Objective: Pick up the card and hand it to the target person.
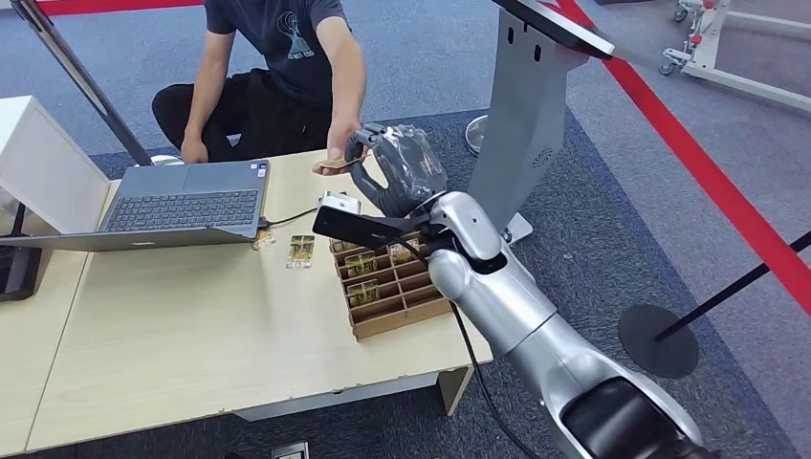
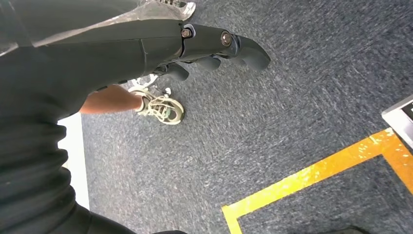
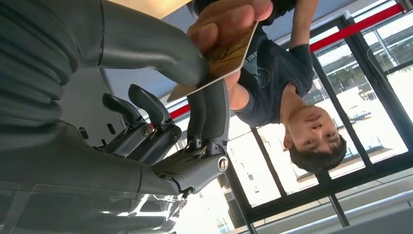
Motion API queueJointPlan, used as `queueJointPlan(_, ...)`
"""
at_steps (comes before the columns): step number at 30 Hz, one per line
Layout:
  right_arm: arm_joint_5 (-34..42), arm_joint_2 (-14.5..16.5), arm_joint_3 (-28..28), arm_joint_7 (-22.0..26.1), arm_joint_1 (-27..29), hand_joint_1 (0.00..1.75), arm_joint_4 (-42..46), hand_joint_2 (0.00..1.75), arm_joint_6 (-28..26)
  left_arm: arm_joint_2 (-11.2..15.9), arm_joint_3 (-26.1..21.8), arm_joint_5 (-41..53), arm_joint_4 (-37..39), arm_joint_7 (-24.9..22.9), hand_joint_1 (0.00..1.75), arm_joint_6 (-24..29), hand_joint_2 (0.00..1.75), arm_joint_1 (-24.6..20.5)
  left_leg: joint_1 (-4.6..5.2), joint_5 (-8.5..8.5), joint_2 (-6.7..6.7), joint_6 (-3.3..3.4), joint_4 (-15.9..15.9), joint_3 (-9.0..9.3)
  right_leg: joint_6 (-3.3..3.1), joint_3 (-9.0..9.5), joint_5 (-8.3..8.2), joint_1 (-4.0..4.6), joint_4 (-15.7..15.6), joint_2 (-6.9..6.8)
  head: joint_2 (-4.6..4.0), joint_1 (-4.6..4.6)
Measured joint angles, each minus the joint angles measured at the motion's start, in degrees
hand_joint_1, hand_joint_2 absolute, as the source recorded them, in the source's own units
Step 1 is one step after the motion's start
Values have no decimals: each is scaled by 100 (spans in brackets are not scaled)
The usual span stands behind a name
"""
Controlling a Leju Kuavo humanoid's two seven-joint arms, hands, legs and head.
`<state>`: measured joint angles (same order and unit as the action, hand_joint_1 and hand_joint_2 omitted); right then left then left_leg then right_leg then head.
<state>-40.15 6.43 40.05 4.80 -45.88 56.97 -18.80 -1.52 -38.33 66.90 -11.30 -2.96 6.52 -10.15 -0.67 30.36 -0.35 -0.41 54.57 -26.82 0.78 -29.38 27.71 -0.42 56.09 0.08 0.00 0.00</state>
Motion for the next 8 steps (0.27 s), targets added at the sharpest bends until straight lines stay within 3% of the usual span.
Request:
queueJointPlan(4, -16, 135, 79, 34, -12, 0, -322, 175, -96, 8, 21, -50, 1, 6, 0, -107, 0, 21, 1, 0, 0, 0, 0, 0, 0, -1, 0, 0, -1, 0, 0, 2)
queueJointPlan(5, -7, 157, 94, 34, -13, 0, -385, 175, -107, 9, 21, -69, 2, 27, 0, -132, 0, 26, 1, 0, 0, 0, 0, 0, 0, -2, 0, 0, -1, 0, 0, 2)
queueJointPlan(7, 47, 185, 118, 42, -12, 0, -482, 87, -127, 10, 21, -95, 2, 44, 0, -159, 0, 32, 2, 0, 0, 0, 0, 0, 0, -2, 0, 0, -1, 0, 0, 2)
queueJointPlan(8, 64, 190, 123, 45, -12, 0, -503, 58, -132, 10, 21, -99, 2, 41, 0, -165, 0, 33, 2, 0, 0, 0, 1, 0, 0, -3, 0, 0, -1, 0, 0, 2)
